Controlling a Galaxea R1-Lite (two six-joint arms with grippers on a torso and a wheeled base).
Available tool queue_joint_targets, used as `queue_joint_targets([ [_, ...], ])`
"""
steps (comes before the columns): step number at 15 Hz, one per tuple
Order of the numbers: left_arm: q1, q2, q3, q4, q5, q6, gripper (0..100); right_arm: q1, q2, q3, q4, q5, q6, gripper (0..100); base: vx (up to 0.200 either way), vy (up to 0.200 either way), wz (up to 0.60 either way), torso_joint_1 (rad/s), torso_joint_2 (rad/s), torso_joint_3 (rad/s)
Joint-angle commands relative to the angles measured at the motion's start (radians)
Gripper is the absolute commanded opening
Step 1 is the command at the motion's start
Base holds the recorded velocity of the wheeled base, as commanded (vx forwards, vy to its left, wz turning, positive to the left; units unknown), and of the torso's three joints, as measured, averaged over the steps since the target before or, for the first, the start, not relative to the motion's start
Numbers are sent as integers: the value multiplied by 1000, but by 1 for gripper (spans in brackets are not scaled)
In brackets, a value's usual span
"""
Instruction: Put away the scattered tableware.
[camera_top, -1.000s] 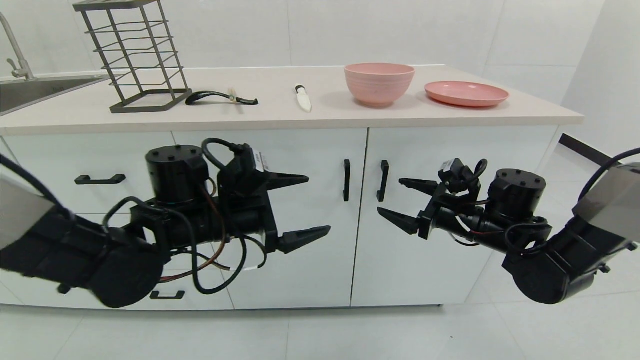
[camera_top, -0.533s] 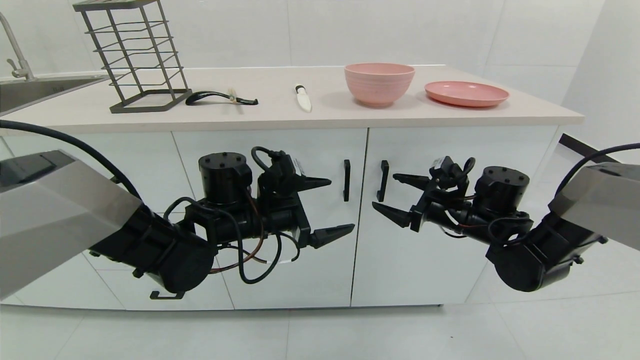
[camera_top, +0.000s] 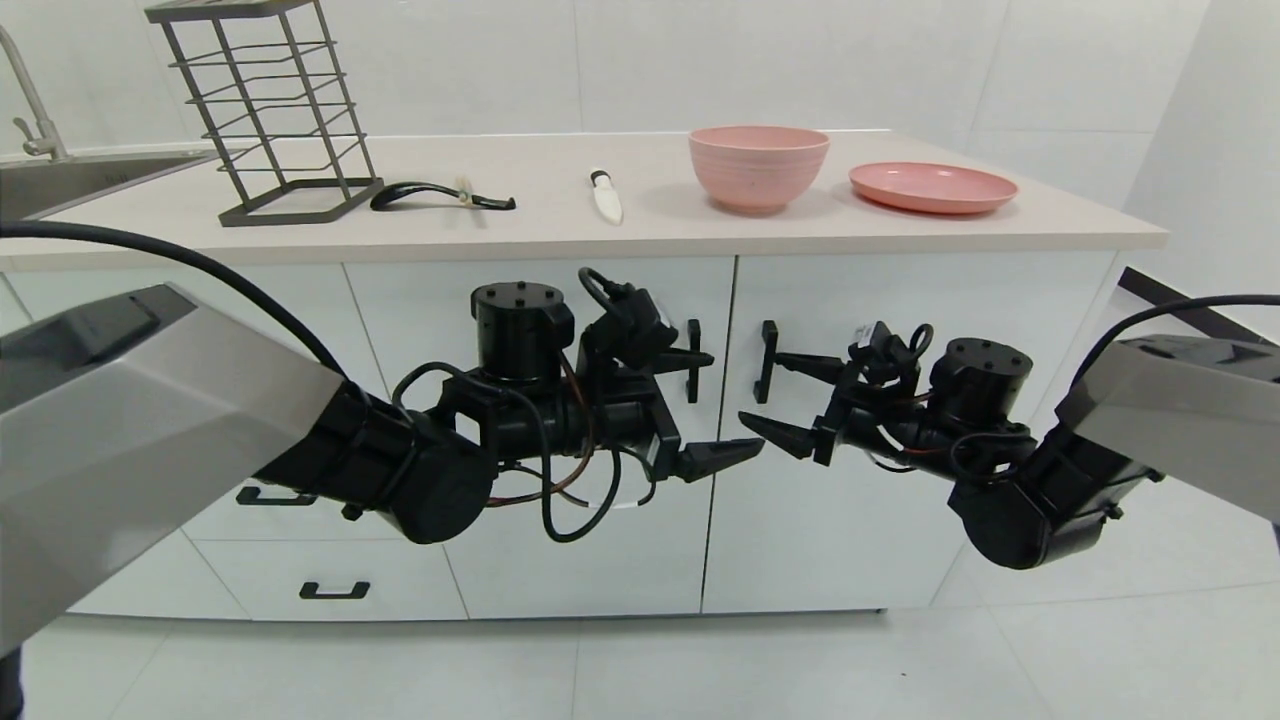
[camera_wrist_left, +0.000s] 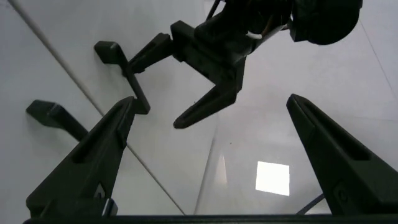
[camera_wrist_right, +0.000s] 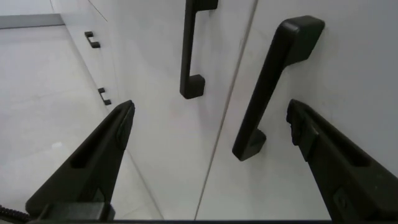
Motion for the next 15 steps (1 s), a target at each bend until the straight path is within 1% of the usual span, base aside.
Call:
queue_joint_targets([
  [1, -2, 8, -39, 6, 39, -20, 100, 0, 21, -39, -1, 3, -1, 100, 0, 0, 0, 0, 0, 0],
  [2, 1, 13, -47, 4, 46, -31, 100, 0, 26, -56, -1, 7, 1, 100, 0, 0, 0, 0, 0, 0],
  [3, 4, 22, -64, 0, 48, -46, 100, 0, 42, -82, -1, 41, -1, 100, 0, 0, 0, 0, 0, 0],
  [4, 7, 34, -78, -3, 49, -58, 100, 1, 59, -97, -2, 104, -1, 100, 0, 0, 0, 0, 0, 0],
  [5, 7, 39, -81, -5, 49, -65, 100, 3, 66, -102, -7, 125, -1, 100, 0, 0, 0, 0, 0, 0],
  [6, 7, 48, -88, -6, 49, -78, 100, 0, 70, -105, -21, 167, 1, 100, 0, 0, 0, 0, 0, 0],
  [7, 7, 51, -94, -8, 49, -80, 100, -9, 69, -99, -22, 234, -2, 100, 0, 0, 0, 0, 0, 0],
  [8, 7, 53, -94, -8, 49, -81, 100, -20, 64, -91, -25, 279, -4, 100, 0, 0, 0, 0, 0, 0],
  [9, 7, 53, -94, -8, 49, -81, 100, -22, 62, -91, -25, 282, -4, 100, 0, 0, 0, 0, 0, 0],
  [10, 11, 56, -93, -8, 43, -74, 100, -42, 38, -59, -48, 326, -2, 100, 0, 0, 0, 0, 0, 0],
  [11, 19, 64, -94, -9, 40, -66, 100, -52, 6, -15, -51, 331, -4, 100, 0, 0, 0, 0, 0, 0],
  [12, 21, 70, -96, -11, 34, -52, 100, -63, -53, 76, -59, 357, -7, 100, 0, 0, 0, 0, 0, 0],
  [13, 19, 77, -99, -12, 26, -49, 100, -66, -102, 142, -62, 379, -15, 100, 0, 0, 0, 0, 0, 0],
  [14, 15, 94, -116, -34, -1, -48, 100, -74, -145, 197, -62, 389, -16, 100, 0, 0, 0, 0, 0, 0],
  [15, 13, 107, -125, -51, -12, -48, 100, -77, -163, 219, -62, 397, -16, 100, 0, 0, 0, 0, 0, 0],
])
